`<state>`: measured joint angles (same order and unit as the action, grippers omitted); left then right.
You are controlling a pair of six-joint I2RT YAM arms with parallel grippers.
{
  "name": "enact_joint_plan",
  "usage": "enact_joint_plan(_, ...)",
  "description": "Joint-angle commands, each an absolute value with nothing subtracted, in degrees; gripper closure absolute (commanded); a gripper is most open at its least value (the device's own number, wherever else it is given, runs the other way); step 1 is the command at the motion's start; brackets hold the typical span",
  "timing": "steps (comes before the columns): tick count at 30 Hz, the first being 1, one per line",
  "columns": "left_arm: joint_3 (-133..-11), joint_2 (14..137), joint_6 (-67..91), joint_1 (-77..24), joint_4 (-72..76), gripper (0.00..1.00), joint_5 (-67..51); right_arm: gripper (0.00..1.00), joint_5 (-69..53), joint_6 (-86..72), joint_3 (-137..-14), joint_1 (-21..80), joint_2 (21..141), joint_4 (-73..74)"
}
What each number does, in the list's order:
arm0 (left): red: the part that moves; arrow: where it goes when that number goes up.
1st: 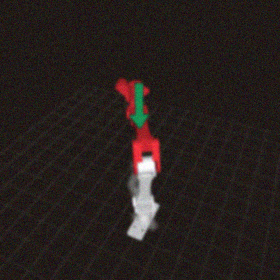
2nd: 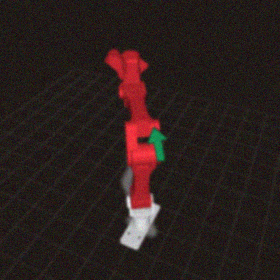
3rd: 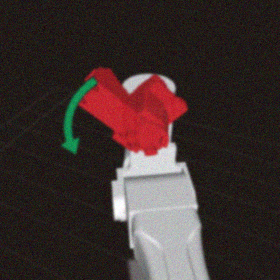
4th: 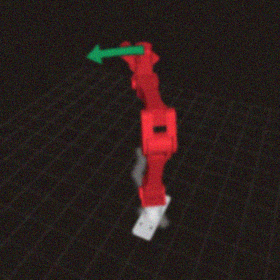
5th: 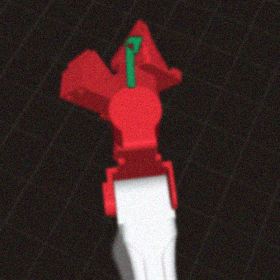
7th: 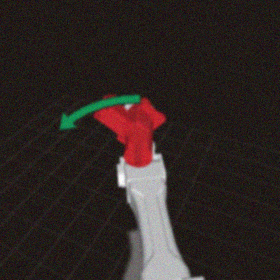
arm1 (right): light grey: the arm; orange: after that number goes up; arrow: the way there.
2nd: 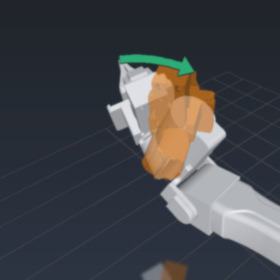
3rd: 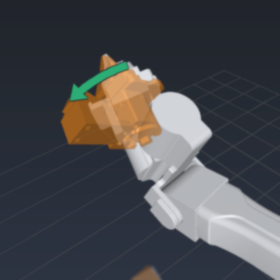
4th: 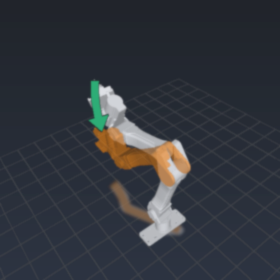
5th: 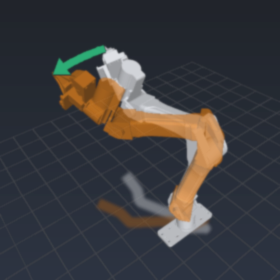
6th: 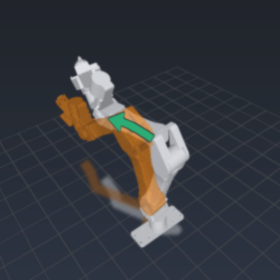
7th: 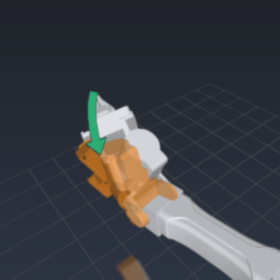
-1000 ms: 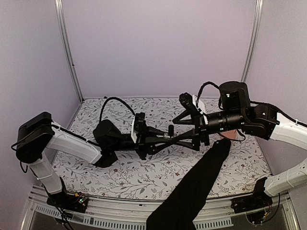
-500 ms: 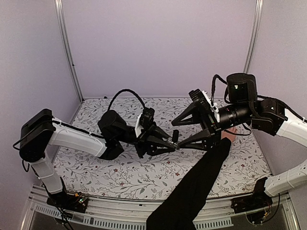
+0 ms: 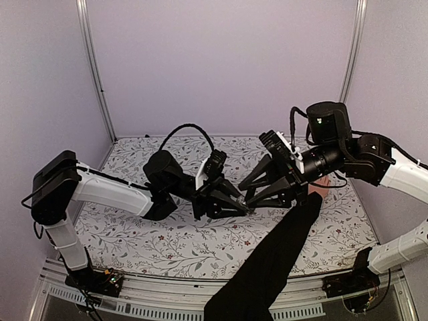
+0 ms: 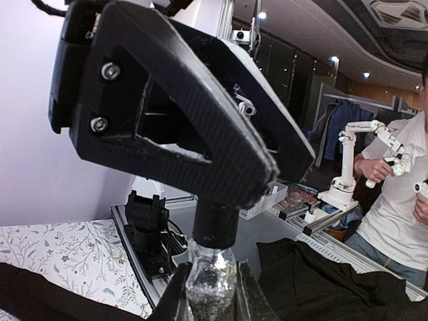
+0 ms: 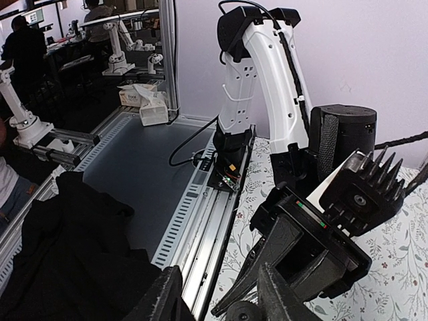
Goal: Paint the nails
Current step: Screw the nail polish bottle.
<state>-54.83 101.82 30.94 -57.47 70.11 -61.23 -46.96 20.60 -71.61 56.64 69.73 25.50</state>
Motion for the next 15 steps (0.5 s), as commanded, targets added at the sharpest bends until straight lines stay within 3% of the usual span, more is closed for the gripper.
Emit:
enact_joint_plan(1,-55.7,103.0,32.7,-56.9,72.8,1.00,-62.4,0.64,-48.8,21.2,-72.0,57.0,70.6,26.2)
enact_joint_plan(10,-54.0,101.9,33.2,-56.9,75.8,1.00,-59.5,0.84,-48.9,20.4,-71.0,57.0,70.9,25.0)
enact_joint_plan(15,-52.9,100.9,32.0,-57.0,75.7,1.00,-55.6,0.87,-49.0,18.5,-69.7,57.0,70.9,22.7)
